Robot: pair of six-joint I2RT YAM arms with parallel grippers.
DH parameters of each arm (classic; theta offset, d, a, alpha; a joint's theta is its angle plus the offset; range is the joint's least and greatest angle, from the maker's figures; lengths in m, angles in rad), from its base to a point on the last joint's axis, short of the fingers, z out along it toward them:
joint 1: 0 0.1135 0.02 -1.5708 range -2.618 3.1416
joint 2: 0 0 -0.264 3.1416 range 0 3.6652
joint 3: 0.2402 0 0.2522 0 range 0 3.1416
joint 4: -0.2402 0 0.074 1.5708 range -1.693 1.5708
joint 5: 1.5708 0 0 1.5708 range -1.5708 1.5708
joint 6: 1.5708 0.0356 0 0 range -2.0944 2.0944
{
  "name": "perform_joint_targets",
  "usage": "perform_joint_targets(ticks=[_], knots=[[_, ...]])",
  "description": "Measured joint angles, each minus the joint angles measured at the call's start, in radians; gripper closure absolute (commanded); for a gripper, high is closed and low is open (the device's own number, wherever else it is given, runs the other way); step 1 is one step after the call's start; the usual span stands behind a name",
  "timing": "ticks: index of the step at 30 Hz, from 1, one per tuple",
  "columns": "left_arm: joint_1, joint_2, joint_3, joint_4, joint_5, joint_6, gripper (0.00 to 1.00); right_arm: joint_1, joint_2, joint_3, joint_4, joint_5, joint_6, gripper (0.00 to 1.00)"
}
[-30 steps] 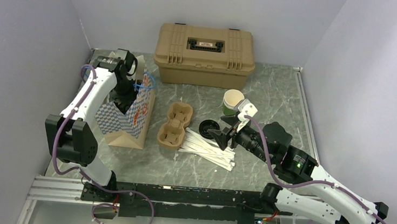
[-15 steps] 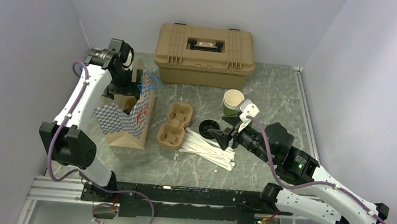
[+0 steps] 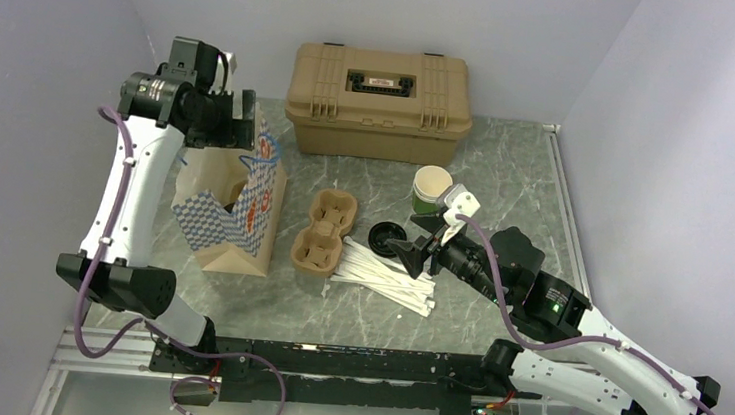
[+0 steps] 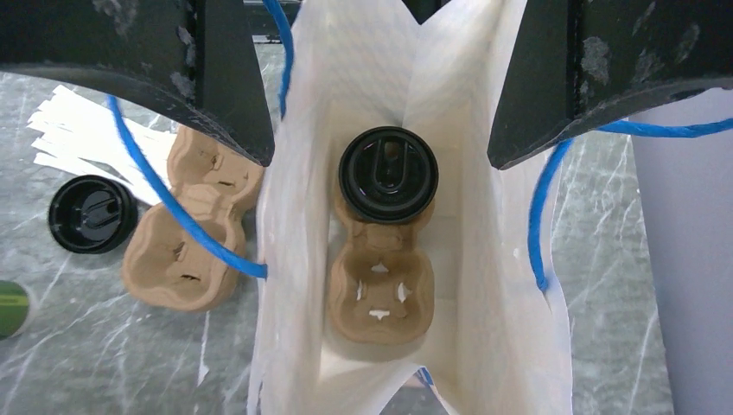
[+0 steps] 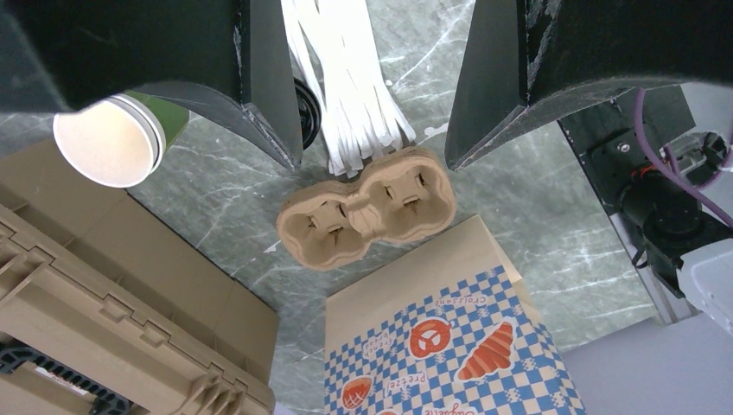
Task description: Pack the takeout coffee
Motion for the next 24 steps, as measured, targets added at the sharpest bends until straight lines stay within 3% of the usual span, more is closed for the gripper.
perform_joint_targets(ticks=[13,24], knots=[[0.0,-0.073,0.195,0.014,0.037,0.008,0.01,0.0,0.0,0.0,0.0,0.0,0.0,0.34],[-0.002,-0.204,0.192,0.042,-0.251,0.03,0.01,0.0,0.002,0.0,0.0,0.0,0.0,0.34]])
